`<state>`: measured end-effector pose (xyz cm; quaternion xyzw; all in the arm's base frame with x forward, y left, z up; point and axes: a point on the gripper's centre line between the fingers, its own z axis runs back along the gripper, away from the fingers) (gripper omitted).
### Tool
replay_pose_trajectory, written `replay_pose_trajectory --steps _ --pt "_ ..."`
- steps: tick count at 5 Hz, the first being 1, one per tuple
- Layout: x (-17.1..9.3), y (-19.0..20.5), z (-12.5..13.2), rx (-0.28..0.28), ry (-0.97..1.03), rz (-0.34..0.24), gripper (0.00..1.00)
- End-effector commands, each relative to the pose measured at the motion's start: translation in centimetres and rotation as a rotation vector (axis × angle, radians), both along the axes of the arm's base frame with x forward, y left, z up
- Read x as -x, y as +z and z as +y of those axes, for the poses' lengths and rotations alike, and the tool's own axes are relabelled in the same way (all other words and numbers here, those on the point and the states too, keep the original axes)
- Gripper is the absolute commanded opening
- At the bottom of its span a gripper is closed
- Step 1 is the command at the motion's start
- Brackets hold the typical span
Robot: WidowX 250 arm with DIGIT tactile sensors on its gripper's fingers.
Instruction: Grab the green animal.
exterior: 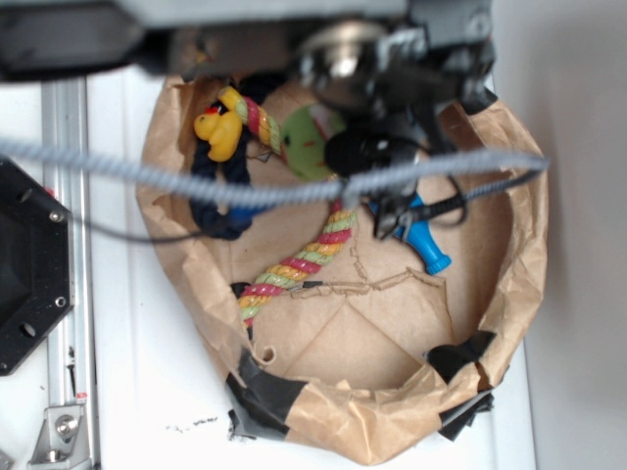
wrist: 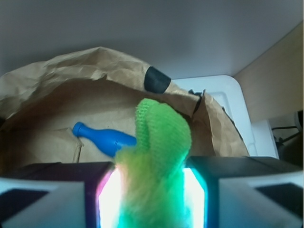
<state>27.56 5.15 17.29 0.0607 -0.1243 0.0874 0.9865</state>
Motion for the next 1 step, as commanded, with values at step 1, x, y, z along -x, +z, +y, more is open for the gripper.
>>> replay_pose_trajectory --steps 1 --pt "1.5 1.83 -0.57 -0.011 0.071 -0.05 0.0"
